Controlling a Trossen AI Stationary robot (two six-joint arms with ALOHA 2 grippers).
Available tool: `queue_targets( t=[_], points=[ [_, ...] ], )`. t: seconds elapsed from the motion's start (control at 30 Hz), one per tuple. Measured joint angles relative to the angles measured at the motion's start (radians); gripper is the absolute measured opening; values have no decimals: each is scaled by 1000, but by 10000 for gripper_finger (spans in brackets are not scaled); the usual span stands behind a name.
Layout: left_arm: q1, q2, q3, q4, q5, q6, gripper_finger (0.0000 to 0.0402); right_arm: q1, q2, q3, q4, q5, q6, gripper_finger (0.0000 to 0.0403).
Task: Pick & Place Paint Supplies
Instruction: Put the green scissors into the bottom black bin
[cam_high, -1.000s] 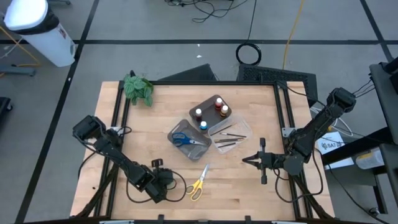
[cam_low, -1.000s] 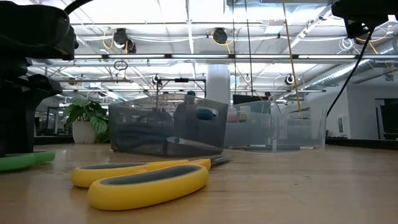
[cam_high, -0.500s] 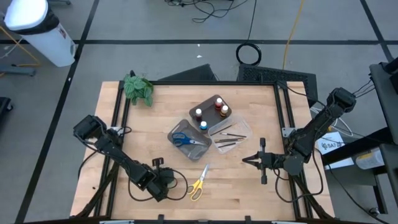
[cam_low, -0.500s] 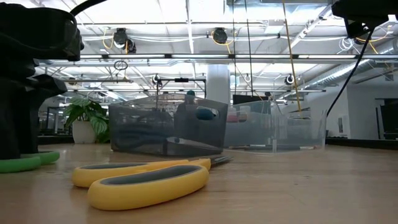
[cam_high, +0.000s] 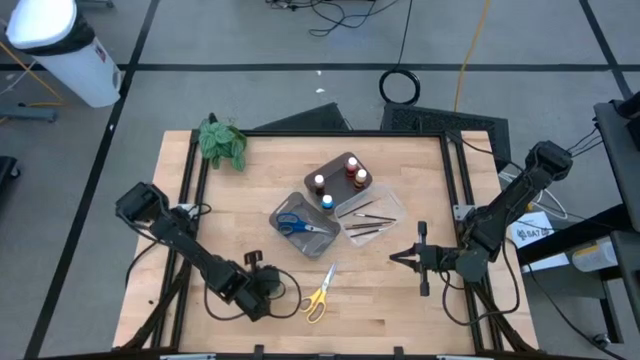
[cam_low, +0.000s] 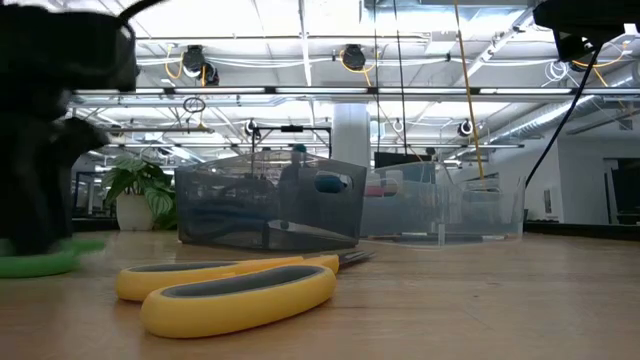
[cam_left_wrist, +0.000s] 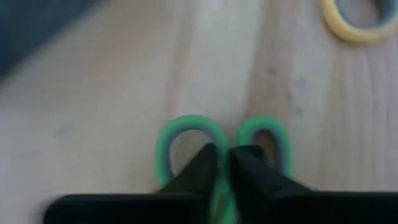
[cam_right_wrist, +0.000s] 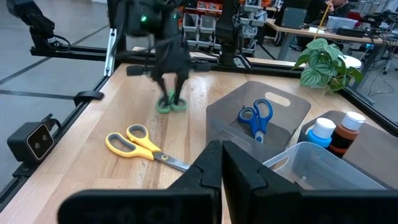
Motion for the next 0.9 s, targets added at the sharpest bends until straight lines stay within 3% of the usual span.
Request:
queue_targets(
  t=[0.03,0.1,0.37,0.47,0.7,0.8,0.9],
  points=[
    [2,-25,0,-5,-17,7,24,0,0,0,0,0,0,0],
    [3,-74,0,1,-65,34,3,0,0,0,0,0,0,0],
    [21,-219,3,12,-175,163,0,0,0,0,0,0,0,0],
    [43,-236,4,14,-147,166,3,0,0,0,0,0,0,0],
    [94,-204,6,-8,-100,68,80,0,0,0,0,0,0,0],
    [91,-190,6,-86,-19,51,122,0,0,0,-1,0,0,0],
    [49,-189,6,-244,18,-95,142,0,0,0,-1,0,0,0]
  ],
)
